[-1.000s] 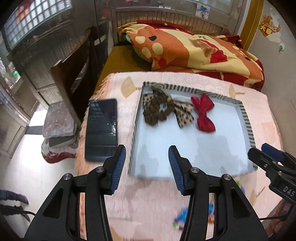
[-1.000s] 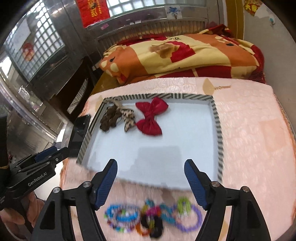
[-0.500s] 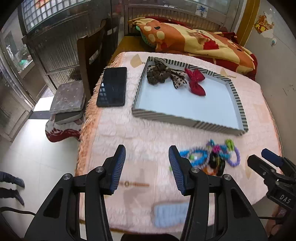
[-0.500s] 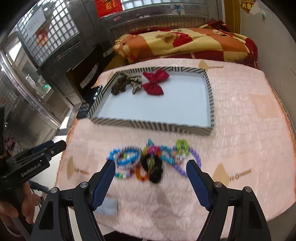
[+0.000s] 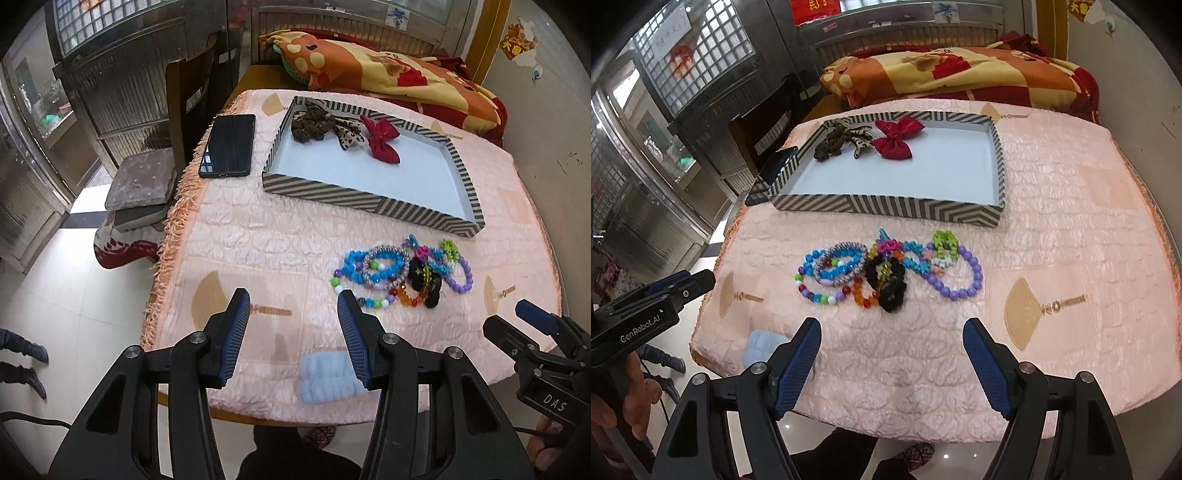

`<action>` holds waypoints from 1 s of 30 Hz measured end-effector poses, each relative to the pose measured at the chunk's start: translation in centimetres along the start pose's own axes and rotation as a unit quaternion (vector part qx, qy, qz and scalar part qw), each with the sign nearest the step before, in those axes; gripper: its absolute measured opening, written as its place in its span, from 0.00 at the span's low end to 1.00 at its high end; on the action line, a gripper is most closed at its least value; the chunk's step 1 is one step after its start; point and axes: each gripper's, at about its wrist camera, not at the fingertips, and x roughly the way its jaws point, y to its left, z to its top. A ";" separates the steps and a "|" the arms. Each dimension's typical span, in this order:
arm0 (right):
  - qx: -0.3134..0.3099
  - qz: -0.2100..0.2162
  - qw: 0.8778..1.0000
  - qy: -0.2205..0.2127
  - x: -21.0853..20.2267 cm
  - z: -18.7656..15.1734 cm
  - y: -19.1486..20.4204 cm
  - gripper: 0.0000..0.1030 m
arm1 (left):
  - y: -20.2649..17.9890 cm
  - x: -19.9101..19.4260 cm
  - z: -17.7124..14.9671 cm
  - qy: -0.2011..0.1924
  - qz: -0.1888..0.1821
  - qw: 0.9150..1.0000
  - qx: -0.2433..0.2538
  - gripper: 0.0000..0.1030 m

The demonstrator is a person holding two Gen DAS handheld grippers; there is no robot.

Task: Organize jewelry
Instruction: 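Withdraw both tools from the tray back toward the bead bracelets, then grasp the light blue fluffy scrunchie with the left tool while the right tool reaches into the bracelets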

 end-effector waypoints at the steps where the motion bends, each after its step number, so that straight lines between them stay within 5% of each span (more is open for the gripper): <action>1: 0.001 -0.001 1.000 0.001 0.0 -0.2 -0.2 0.75 | 0.0 0.0 -0.1 0.000 0.000 1.000 0.000 0.48; 15: 0.007 -0.004 1.000 0.014 0.6 -1.6 -1.7 0.75 | 0.1 0.2 -2.4 0.034 -0.027 0.999 0.001 0.56; 25: -0.018 0.017 1.000 0.006 1.8 0.5 -1.8 0.74 | 0.1 3.0 -4.7 0.083 -0.044 0.996 0.000 0.61; 30: -0.066 0.051 0.996 0.005 3.7 3.1 0.5 0.54 | 0.3 4.3 -5.1 0.098 -0.044 0.994 -0.002 0.61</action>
